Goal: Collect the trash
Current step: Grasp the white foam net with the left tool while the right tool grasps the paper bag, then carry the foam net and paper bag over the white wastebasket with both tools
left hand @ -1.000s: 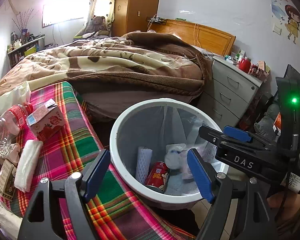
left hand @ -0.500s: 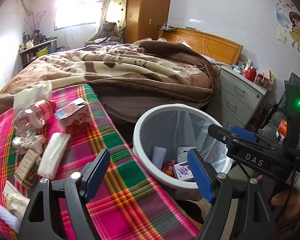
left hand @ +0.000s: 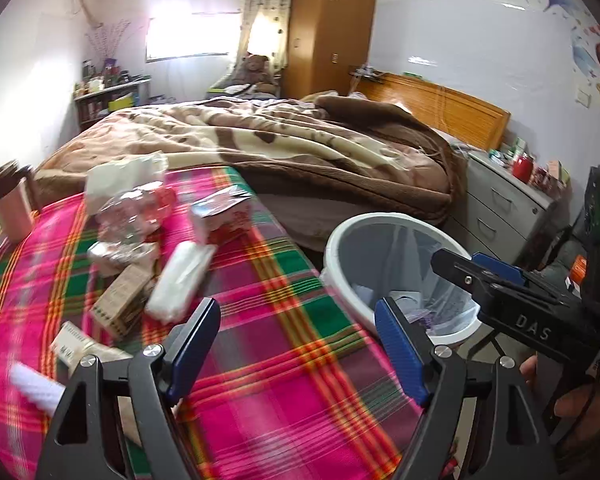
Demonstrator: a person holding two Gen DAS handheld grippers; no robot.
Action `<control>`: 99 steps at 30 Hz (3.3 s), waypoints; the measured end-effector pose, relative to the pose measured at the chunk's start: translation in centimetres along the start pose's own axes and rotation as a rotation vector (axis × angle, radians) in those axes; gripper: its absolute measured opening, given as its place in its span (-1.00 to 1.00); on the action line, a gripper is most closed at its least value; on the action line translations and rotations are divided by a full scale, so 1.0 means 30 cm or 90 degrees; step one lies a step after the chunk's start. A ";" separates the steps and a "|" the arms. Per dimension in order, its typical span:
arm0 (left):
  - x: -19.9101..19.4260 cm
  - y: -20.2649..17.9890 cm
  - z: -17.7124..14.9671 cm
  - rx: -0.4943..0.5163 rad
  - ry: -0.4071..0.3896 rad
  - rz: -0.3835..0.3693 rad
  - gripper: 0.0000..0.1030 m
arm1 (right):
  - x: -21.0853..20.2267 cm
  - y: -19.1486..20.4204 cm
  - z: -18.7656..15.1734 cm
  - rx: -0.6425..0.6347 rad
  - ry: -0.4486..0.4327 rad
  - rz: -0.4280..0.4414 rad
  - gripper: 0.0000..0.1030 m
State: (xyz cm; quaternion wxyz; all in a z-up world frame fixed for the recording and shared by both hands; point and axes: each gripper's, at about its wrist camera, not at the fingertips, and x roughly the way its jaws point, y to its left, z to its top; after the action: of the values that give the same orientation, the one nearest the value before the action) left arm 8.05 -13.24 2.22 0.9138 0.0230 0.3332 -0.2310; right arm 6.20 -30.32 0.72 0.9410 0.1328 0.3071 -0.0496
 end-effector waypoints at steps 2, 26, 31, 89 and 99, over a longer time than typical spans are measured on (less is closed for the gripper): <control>-0.016 0.032 -0.013 -0.013 -0.003 0.010 0.57 | 0.002 0.024 -0.009 -0.010 0.000 0.011 0.41; -0.171 0.448 -0.188 -0.166 0.009 0.185 0.58 | 0.081 0.355 -0.122 -0.144 0.071 0.159 0.41; -0.195 0.527 -0.225 -0.200 0.017 0.204 0.58 | 0.096 0.417 -0.147 -0.170 0.090 0.189 0.41; -0.039 0.639 -0.257 -0.301 0.095 0.146 -0.26 | 0.163 0.386 -0.165 -0.135 0.118 0.159 -0.14; -0.068 0.595 -0.246 -0.280 0.069 0.127 -0.40 | 0.131 0.373 -0.157 -0.126 0.099 0.161 -0.14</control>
State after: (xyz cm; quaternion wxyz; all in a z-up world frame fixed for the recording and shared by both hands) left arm 10.07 4.96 -4.25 0.8958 -0.1312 0.4203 -0.0601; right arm 8.68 -18.30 -2.80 0.9216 0.0804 0.3634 0.1099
